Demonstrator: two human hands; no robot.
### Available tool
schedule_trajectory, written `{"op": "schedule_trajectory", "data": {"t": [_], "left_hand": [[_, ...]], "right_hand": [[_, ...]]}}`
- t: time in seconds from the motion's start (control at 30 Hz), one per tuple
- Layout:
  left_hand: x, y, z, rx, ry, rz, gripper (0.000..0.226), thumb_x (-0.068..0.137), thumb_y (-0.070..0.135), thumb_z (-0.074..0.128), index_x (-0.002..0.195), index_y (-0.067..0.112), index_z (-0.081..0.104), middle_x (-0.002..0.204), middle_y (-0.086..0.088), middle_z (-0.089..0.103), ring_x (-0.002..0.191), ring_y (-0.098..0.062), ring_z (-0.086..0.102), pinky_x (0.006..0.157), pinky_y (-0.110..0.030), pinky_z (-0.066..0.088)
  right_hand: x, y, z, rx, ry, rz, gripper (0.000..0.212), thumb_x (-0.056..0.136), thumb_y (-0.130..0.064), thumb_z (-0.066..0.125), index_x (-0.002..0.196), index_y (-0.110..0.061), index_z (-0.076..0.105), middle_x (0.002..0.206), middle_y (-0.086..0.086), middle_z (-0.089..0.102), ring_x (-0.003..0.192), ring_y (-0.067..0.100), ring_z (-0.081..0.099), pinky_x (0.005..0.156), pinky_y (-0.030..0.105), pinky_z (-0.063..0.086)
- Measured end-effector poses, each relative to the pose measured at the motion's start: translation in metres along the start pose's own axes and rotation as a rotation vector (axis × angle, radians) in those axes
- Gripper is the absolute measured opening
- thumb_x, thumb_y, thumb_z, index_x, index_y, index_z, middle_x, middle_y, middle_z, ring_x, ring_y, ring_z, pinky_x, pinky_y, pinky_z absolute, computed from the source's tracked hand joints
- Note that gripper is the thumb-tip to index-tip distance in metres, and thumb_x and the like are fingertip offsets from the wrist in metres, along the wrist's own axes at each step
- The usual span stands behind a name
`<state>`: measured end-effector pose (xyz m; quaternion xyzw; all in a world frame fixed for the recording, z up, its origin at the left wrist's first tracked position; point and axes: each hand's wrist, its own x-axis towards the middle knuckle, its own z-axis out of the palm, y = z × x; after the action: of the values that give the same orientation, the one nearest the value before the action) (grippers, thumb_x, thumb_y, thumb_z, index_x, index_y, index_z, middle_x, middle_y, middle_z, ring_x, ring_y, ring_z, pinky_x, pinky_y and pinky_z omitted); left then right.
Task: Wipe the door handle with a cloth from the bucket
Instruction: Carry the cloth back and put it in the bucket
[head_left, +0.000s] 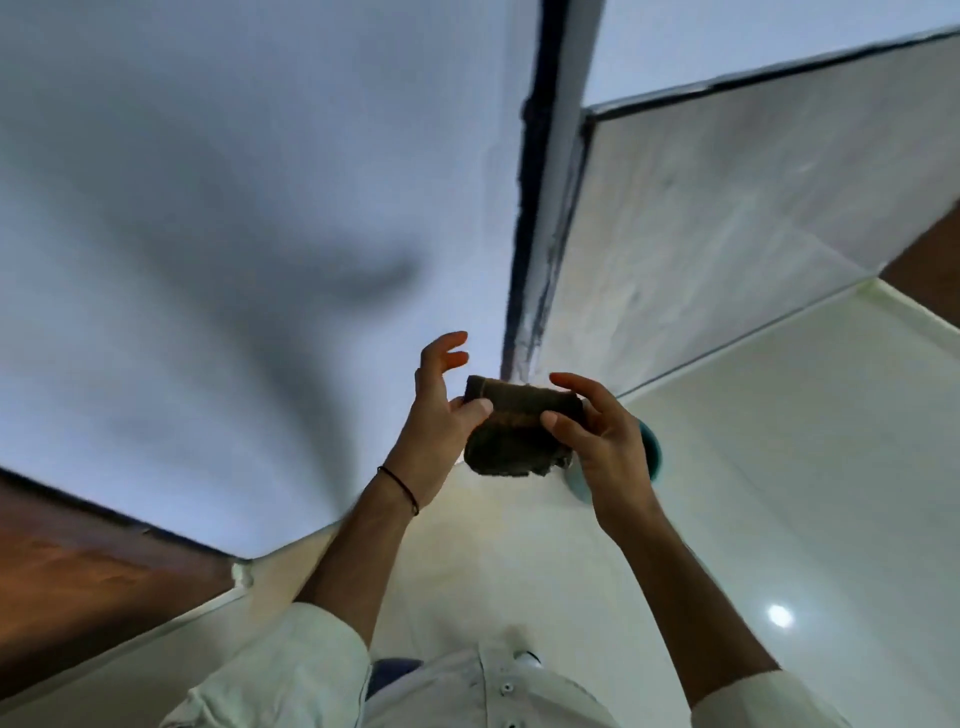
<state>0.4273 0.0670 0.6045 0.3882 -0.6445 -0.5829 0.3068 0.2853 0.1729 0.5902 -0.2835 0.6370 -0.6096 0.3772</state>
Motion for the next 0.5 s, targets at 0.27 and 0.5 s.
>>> {"op": "schedule_trajectory", "data": {"t": [0.27, 0.5], "left_hand": [[0.043, -0.007, 0.13, 0.354, -0.278, 0.284, 0.048, 0.07, -0.011, 0.065, 0.111, 0.015, 0.065, 0.119, 0.0, 0.054, 0.113, -0.001, 0.053, 0.098, -0.005, 0.039], [0.135, -0.029, 0.201, 0.402, -0.505, 0.177, 0.036, 0.078, 0.014, 0.078, 0.113, 0.018, 0.066, 0.1, 0.01, 0.067, 0.086, 0.004, 0.061, 0.081, -0.014, 0.053]], "right_hand": [[0.02, 0.016, -0.121, -0.411, -0.053, 0.049, 0.05, 0.079, -0.012, 0.075, 0.127, -0.021, 0.061, 0.116, 0.003, 0.061, 0.106, 0.016, 0.062, 0.085, 0.023, 0.056], [0.083, 0.026, -0.205, -0.873, 0.053, 0.057, 0.024, 0.085, -0.032, 0.072, 0.108, -0.023, 0.072, 0.108, -0.005, 0.043, 0.106, 0.014, 0.038, 0.083, 0.019, 0.037]]}}
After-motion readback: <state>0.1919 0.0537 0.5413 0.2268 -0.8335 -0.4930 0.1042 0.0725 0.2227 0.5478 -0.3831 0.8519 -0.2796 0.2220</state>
